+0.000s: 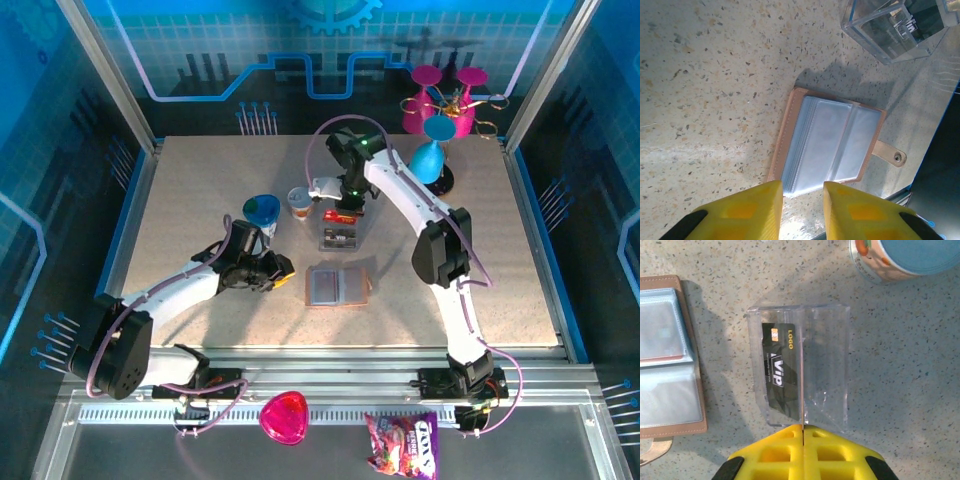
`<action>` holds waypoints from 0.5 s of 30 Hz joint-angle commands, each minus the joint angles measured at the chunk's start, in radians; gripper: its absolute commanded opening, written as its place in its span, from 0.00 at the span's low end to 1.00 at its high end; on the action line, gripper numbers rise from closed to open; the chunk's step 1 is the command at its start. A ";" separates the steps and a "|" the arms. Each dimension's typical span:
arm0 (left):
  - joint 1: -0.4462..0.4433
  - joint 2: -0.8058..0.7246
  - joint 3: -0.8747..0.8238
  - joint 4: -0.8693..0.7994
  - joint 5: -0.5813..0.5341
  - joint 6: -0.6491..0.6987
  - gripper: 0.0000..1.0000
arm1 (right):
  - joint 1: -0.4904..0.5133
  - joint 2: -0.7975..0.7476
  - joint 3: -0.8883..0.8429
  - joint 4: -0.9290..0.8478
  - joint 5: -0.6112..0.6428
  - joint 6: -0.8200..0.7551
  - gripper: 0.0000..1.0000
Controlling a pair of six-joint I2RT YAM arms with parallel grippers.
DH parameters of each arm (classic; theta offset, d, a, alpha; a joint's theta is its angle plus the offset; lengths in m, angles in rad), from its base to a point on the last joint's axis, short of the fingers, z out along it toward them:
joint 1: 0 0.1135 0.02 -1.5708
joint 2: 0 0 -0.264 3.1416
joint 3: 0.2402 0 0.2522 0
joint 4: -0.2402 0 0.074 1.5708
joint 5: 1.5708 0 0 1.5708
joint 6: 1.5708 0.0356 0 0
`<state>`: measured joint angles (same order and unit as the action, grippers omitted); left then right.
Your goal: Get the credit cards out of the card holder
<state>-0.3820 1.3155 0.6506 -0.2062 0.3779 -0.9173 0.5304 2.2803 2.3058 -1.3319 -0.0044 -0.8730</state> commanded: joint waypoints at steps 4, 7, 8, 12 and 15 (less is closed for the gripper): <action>0.008 -0.019 0.001 -0.033 -0.022 -0.012 0.28 | -0.012 0.086 0.114 -0.087 -0.010 -0.036 0.00; 0.008 -0.014 0.003 -0.035 -0.022 -0.014 0.28 | -0.016 0.106 0.127 -0.093 -0.013 -0.044 0.00; 0.008 -0.012 0.004 -0.035 -0.022 -0.015 0.28 | -0.016 0.112 0.128 -0.095 -0.015 -0.045 0.00; 0.008 -0.003 0.006 -0.034 -0.019 -0.015 0.28 | -0.020 0.135 0.126 -0.102 -0.022 -0.044 0.00; 0.008 0.001 0.007 -0.036 -0.017 -0.017 0.28 | -0.018 0.148 0.113 -0.101 -0.039 -0.044 0.00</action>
<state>-0.3820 1.3155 0.6506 -0.2138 0.3698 -0.9173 0.5205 2.4008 2.4031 -1.3922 -0.0116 -0.8993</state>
